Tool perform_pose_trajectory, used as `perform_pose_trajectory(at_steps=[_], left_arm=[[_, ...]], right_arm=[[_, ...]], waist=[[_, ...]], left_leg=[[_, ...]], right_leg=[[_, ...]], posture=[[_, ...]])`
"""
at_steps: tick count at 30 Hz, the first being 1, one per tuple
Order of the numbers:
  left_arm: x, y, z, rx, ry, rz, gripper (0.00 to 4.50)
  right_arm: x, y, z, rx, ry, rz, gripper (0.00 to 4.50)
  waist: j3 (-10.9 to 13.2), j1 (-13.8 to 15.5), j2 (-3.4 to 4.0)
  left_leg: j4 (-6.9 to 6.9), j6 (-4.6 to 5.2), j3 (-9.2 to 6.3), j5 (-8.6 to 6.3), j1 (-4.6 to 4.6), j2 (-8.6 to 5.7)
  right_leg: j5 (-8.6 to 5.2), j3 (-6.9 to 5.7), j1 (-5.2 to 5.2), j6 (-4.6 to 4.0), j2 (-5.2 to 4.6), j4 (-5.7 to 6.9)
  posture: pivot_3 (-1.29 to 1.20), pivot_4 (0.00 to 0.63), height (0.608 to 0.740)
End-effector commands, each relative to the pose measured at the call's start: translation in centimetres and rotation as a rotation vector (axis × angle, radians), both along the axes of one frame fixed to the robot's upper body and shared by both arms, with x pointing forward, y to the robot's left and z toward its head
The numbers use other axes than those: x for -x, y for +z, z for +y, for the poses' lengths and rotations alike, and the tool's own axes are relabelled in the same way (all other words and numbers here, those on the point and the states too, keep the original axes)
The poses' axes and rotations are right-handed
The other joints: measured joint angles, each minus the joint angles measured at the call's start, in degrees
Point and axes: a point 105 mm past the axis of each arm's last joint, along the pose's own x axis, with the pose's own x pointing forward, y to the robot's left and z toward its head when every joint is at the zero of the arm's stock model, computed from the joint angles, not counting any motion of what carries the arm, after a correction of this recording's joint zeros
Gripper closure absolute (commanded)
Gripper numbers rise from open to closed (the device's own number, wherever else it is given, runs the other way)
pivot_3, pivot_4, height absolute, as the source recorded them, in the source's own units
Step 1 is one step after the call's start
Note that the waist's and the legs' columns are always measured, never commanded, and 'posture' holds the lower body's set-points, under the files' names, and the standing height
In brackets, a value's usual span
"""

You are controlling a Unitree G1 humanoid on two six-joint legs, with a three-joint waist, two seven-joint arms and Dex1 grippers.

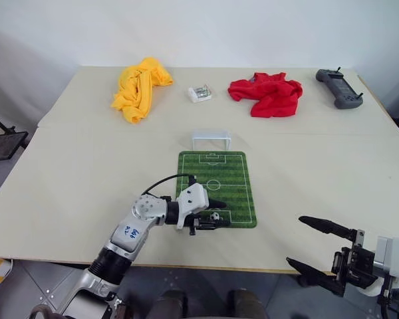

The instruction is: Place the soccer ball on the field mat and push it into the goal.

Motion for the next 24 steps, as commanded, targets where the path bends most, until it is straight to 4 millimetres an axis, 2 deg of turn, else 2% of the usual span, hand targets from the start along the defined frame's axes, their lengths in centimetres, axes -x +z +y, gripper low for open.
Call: perform_pose_trajectory(at_steps=[1,5,8,12,14,17,21,24], left_arm=[[-0.1,2.7,0.1,0.097,0.001,-0.069,2.1],[0.9,4.1,0.5,0.165,-0.065,-0.055,2.1],[1.8,4.9,2.0,0.194,-0.091,-0.022,2.1],[2.3,5.0,4.3,0.158,-0.072,-0.018,2.93],[3.7,4.0,4.9,0.117,-0.122,0.021,3.52],[5.3,2.9,4.4,0.097,-0.194,0.069,4.47],[5.9,1.1,2.3,0.069,-0.212,0.072,4.47],[5.7,0.0,1.5,0.041,-0.191,0.089,4.47]], right_arm=[[0.2,0.0,0.4,-0.017,0.017,-0.005,0.0],[0.1,-0.5,0.5,-0.025,0.029,0.007,0.0],[-0.1,-0.7,0.5,-0.026,0.033,0.007,0.0],[-0.6,-0.6,0.0,-0.022,0.012,-0.016,0.0],[-0.5,-0.7,-0.1,-0.022,0.01,-0.015,0.0],[0.1,-1.4,-0.1,0.002,0.025,-0.005,0.0],[0.0,-1.4,-0.5,0.005,-0.007,-0.01,0.0],[0.3,-1.6,-0.5,0.008,-0.005,0.007,0.0]], waist=[[0.0,0.0,0.0],[0.0,0.0,0.0],[0.0,-0.2,0.01],[0.0,-0.2,0.03],[0.0,-0.2,0.04],[0.0,0.1,0.06],[0.0,0.4,0.05],[0.0,0.1,0.05]], left_leg=[[0.0,0.0,0.0,0.0,0.0,0.0],[-0.01,0.0,-0.01,0.0,0.0,0.0],[-0.01,-0.01,-0.01,0.0,0.0,0.01],[-0.02,-0.04,-0.01,-0.01,0.05,0.05],[-0.02,-0.03,0.0,-0.01,0.05,0.03],[-0.06,-0.03,-0.03,-0.05,0.04,0.04],[-0.01,0.0,-0.1,-0.06,0.0,0.01],[-0.02,0.03,-0.04,-0.08,-0.01,0.01]], right_leg=[[0.0,0.0,0.0,0.0,0.0,0.0],[0.0,0.0,0.0,0.0,0.0,0.0],[0.0,0.0,0.0,0.0,0.0,-0.01],[0.0,0.0,0.0,-0.01,0.02,0.02],[0.0,0.02,0.02,-0.01,0.0,0.0],[0.0,0.01,0.02,-0.01,-0.02,-0.04],[0.0,-0.02,0.13,-0.01,-0.04,-0.21],[0.0,0.01,0.11,-0.01,-0.02,-0.23]], posture=[[0.0,0.15,0.74],[0.0,0.15,0.74],[0.0,0.15,0.74],[0.0,0.15,0.74],[0.0,0.15,0.74],[0.0,0.15,0.74],[0.0,0.15,0.74],[0.0,0.15,0.74]])
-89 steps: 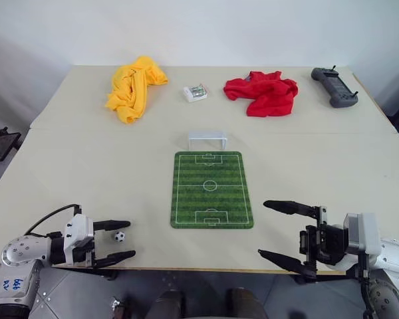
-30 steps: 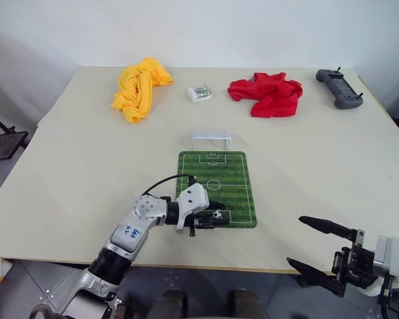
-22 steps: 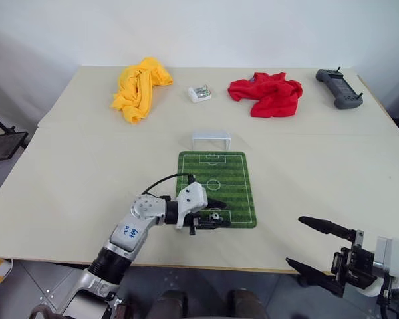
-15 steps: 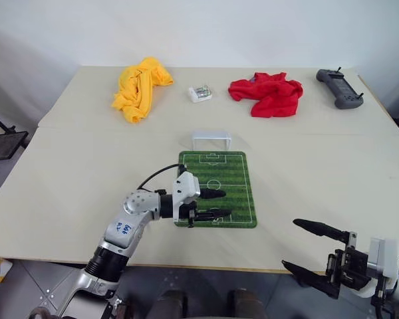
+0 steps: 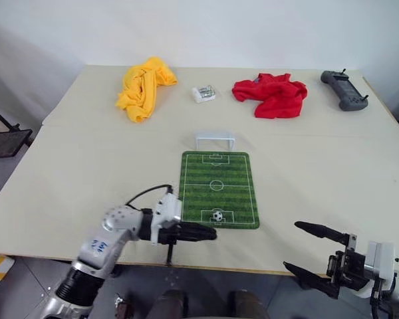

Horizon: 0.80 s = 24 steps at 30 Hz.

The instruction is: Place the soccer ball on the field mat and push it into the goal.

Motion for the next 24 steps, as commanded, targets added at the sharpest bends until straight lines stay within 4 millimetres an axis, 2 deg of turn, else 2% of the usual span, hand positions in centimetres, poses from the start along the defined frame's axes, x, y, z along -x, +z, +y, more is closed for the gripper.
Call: perform_pose_trajectory(at_steps=[1,11,18,22,24], left_arm=[[-0.2,-0.7,-0.8,-0.035,0.022,-0.033,4.47],[-2.8,-0.1,-1.6,-0.031,0.065,-0.065,4.47],[-3.8,-1.1,-1.6,-0.081,0.079,-0.072,4.47],[-6.0,-0.7,-2.1,-0.071,0.174,-0.147,4.47],[-8.2,1.0,-2.4,0.006,0.271,-0.194,4.47]], right_arm=[[0.4,0.5,-0.2,0.002,-0.009,-0.021,0.0],[0.5,0.4,-0.2,-0.009,-0.038,-0.024,0.0],[0.3,1.1,0.5,-0.028,-0.05,-0.063,0.0],[0.0,1.4,0.7,-0.04,-0.066,-0.083,0.0],[-0.4,1.9,0.6,-0.069,-0.105,-0.108,0.0]], waist=[[0.0,-0.2,0.01],[0.0,-0.2,0.03],[0.0,-0.3,0.03],[0.0,-0.1,0.02],[0.0,-0.1,0.01]], left_leg=[[-0.03,-0.01,-0.01,0.0,0.01,0.03],[0.02,-0.01,0.03,-0.01,0.02,0.0],[0.0,-0.03,0.03,-0.01,0.04,0.02],[0.05,-0.03,0.03,-0.01,0.03,0.0],[0.06,-0.03,0.02,-0.01,0.02,-0.01]], right_leg=[[0.0,-0.01,-0.03,0.0,0.03,0.04],[0.0,0.01,-0.04,0.0,0.02,0.09],[0.0,-0.01,-0.09,0.0,0.05,0.17],[0.0,0.0,-0.07,0.0,0.03,0.17],[0.0,-0.01,-0.07,0.01,0.03,0.17]], posture=[[0.0,0.15,0.74],[0.0,0.15,0.74],[0.0,0.15,0.74],[0.0,0.15,0.74],[0.0,0.15,0.74]])
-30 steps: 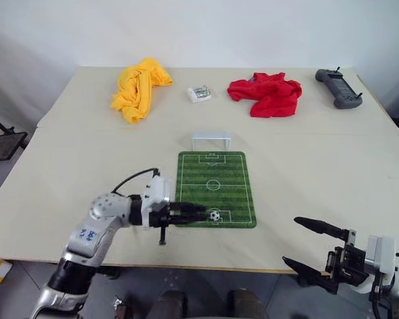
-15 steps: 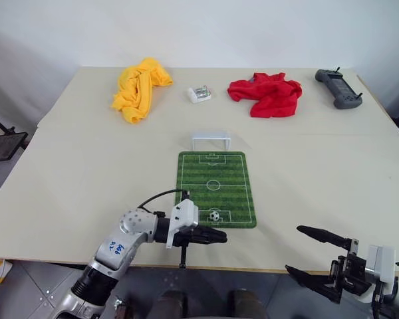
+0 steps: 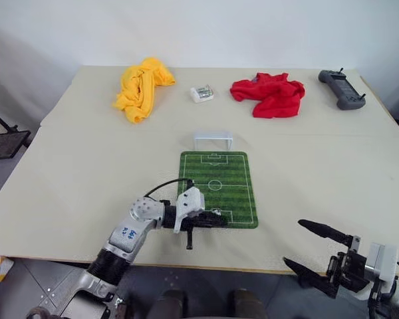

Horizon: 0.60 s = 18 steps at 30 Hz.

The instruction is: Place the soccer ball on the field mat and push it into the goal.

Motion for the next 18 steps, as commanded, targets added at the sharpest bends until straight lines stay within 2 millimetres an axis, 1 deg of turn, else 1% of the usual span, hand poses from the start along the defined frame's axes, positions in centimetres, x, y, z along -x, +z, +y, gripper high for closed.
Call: perform_pose_trajectory(at_steps=[1,2,3,5,7,8,12,14,16,18], left_arm=[[-3.4,3.5,-0.3,0.137,0.143,-0.127,4.47],[-4.1,4.9,-0.3,0.193,0.172,-0.173,4.47],[-4.7,5.8,0.1,0.219,0.202,-0.216,4.47],[-6.1,7.2,1.6,0.242,0.298,-0.325,4.47],[-6.8,7.6,3.2,0.257,0.368,-0.345,4.47],[-6.8,7.6,4.0,0.264,0.384,-0.349,4.47],[-4.4,6.3,6.7,0.23,0.328,-0.336,4.47],[-3.6,6.1,8.5,0.236,0.365,-0.328,4.47],[-3.3,6.1,10.2,0.237,0.414,-0.323,4.47],[-3.1,6.1,11.8,0.265,0.472,-0.266,4.47]], right_arm=[[-0.3,1.3,0.3,-0.042,-0.041,-0.068,0.0],[-0.4,1.3,0.3,-0.049,-0.052,-0.073,0.0],[-0.5,1.4,0.4,-0.057,-0.065,-0.077,0.0],[-1.0,1.6,0.3,-0.098,-0.121,-0.095,0.0],[-1.6,1.9,0.0,-0.134,-0.19,-0.119,0.0],[-1.9,2.1,-0.2,-0.15,-0.215,-0.127,0.0],[-2.6,2.0,-0.8,-0.161,-0.28,-0.138,0.0],[-2.8,1.8,-1.0,-0.154,-0.283,-0.135,0.0],[-3.1,1.7,-1.2,-0.151,-0.284,-0.136,0.0],[-3.4,1.8,-1.4,-0.151,-0.281,-0.142,0.0]], waist=[[0.0,0.0,-0.03],[0.0,0.0,-0.03],[0.0,0.0,-0.04],[0.0,-0.2,-0.05],[0.0,-0.5,-0.02],[0.0,-0.6,-0.01],[0.0,-0.9,0.01],[0.0,-0.8,0.01],[0.0,-0.3,0.01],[0.0,-0.1,0.01]], left_leg=[[0.01,0.0,0.0,0.0,0.0,-0.01],[0.03,0.0,0.0,0.0,-0.02,-0.01],[0.03,0.0,0.0,0.0,-0.02,-0.01],[0.0,-0.01,0.0,0.01,-0.02,0.0],[-0.07,-0.06,0.02,0.0,0.03,0.04],[-0.08,-0.08,0.02,-0.01,0.04,0.06],[-0.07,-0.09,0.02,-0.01,0.07,0.05],[-0.09,-0.09,-0.01,-0.01,0.07,0.06],[-0.07,-0.09,-0.05,-0.01,0.04,0.06],[-0.04,-0.08,-0.08,-0.01,0.03,0.04]], right_leg=[[0.01,0.0,0.0,0.01,0.0,0.01],[0.01,-0.01,-0.01,0.02,0.01,0.02],[0.02,-0.02,-0.02,0.03,0.0,0.03],[0.02,-0.03,-0.04,0.04,0.01,0.04],[0.02,-0.01,-0.1,0.04,0.06,0.09],[0.02,0.0,-0.13,0.04,0.08,0.13],[0.02,0.03,-0.14,0.04,0.06,0.19],[0.02,0.04,-0.14,0.04,0.03,0.18],[0.02,0.02,-0.13,0.03,0.03,0.16],[0.02,0.01,-0.1,0.03,0.0,0.14]], posture=[[0.0,0.15,0.74],[0.0,0.15,0.74],[0.0,0.15,0.74],[0.0,0.15,0.74],[0.0,0.15,0.74],[0.0,0.15,0.74],[0.0,0.15,0.74],[0.0,0.15,0.74],[0.0,0.15,0.74],[0.0,0.15,0.74]])
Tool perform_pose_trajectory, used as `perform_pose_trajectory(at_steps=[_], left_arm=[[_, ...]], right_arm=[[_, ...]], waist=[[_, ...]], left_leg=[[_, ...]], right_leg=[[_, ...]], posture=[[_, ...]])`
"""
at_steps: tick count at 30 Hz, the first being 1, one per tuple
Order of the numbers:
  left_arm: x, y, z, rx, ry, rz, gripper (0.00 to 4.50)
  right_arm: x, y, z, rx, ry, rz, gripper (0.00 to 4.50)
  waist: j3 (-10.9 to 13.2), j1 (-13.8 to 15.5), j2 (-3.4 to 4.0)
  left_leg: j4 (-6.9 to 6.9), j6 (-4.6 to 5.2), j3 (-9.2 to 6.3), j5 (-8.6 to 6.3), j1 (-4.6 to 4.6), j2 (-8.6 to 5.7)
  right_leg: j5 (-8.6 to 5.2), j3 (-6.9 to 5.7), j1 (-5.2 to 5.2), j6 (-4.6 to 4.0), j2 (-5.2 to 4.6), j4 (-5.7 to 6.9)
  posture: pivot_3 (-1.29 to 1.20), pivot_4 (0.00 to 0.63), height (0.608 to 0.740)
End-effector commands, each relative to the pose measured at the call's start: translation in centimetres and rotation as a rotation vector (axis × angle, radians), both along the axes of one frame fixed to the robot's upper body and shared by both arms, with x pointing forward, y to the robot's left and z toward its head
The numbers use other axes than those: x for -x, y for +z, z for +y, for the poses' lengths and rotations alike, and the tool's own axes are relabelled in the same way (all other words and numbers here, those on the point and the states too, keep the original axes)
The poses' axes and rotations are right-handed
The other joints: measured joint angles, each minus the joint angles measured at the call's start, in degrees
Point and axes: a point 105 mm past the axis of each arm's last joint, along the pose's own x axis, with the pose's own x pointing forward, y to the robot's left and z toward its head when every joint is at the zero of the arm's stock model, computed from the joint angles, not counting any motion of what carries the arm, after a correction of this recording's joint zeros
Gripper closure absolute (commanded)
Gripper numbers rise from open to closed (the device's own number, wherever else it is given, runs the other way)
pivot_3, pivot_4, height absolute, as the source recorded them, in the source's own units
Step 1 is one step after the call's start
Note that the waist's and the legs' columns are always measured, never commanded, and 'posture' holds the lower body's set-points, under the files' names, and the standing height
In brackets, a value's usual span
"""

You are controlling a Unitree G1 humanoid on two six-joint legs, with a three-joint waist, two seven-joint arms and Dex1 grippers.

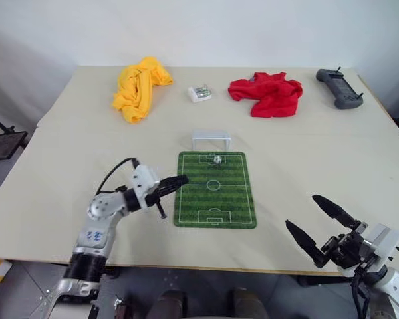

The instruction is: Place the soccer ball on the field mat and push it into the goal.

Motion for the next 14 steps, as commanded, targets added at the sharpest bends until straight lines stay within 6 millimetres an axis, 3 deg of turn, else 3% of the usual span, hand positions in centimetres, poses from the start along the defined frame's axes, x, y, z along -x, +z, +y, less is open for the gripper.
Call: perform_pose_trajectory(at_steps=[1,9,14], left_arm=[[0.3,2.4,2.5,0.077,0.07,-0.028,4.47],[-1.6,3.4,7.9,0.187,0.347,0.06,4.47],[-1.1,2.6,9.0,0.141,0.431,0.113,4.47]], right_arm=[[-0.4,0.9,-0.5,0.013,-0.008,-0.05,0.0],[-1.8,1.0,-1.0,0.012,-0.009,-0.061,0.0],[-2.6,1.4,-1.8,0.013,-0.04,-0.08,0.0]], waist=[[0.0,0.1,0.01],[0.0,-0.1,0.01],[0.0,-0.3,0.01]], left_leg=[[0.01,0.01,0.0,0.0,0.0,-0.02],[-0.05,0.01,0.01,0.0,0.04,0.0],[-0.06,0.01,0.01,0.0,0.04,0.01]], right_leg=[[0.0,0.01,0.02,0.0,-0.02,-0.01],[0.0,0.01,-0.01,0.0,0.01,0.02],[0.0,0.01,-0.02,0.0,0.01,0.03]], posture=[[0.0,0.15,0.74],[0.0,0.15,0.74],[0.0,0.15,0.74]])
